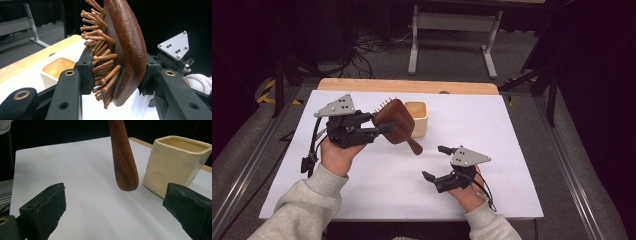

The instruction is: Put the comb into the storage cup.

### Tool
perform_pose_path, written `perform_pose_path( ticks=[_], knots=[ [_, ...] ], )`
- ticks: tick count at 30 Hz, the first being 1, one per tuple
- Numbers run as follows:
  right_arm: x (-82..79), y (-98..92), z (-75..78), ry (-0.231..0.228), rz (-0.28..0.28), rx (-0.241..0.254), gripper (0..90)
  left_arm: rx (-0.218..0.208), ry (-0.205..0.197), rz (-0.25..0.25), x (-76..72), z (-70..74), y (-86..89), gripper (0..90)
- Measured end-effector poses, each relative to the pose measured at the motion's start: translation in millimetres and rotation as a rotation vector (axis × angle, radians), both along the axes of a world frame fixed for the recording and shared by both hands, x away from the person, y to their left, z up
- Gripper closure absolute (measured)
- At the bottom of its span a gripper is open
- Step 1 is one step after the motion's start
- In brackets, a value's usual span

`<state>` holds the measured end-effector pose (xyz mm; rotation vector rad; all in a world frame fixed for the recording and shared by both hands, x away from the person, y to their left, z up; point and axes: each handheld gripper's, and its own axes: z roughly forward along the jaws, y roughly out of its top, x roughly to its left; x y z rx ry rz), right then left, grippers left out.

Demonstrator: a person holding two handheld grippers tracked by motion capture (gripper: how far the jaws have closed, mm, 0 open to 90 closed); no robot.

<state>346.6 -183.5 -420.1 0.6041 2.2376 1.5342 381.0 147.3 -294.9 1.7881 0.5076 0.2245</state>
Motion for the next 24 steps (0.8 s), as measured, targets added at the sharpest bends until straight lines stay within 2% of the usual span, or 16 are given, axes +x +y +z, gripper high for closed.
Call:
perform_pose_path(
  ticks=[8, 15, 24],
  knots=[
    [0.7, -6.2, 0.7, -0.001, -0.013, 0.012, 4.5, -0.012, -0.013, 0.016, 5.2, 12.2, 0.6, 56.8],
    [1.3, -7.3, 0.6, 0.003, -0.014, 0.016, 4.5, -0.006, -0.041, 0.044, 12.3, 27.1, 0.5, 56.9],
    [1.7, -8.1, 0.7, 0.005, -0.015, 0.018, 4.5, -0.022, -0.058, 0.069, 18.5, 38.0, 0.0, 56.9]
  ],
)
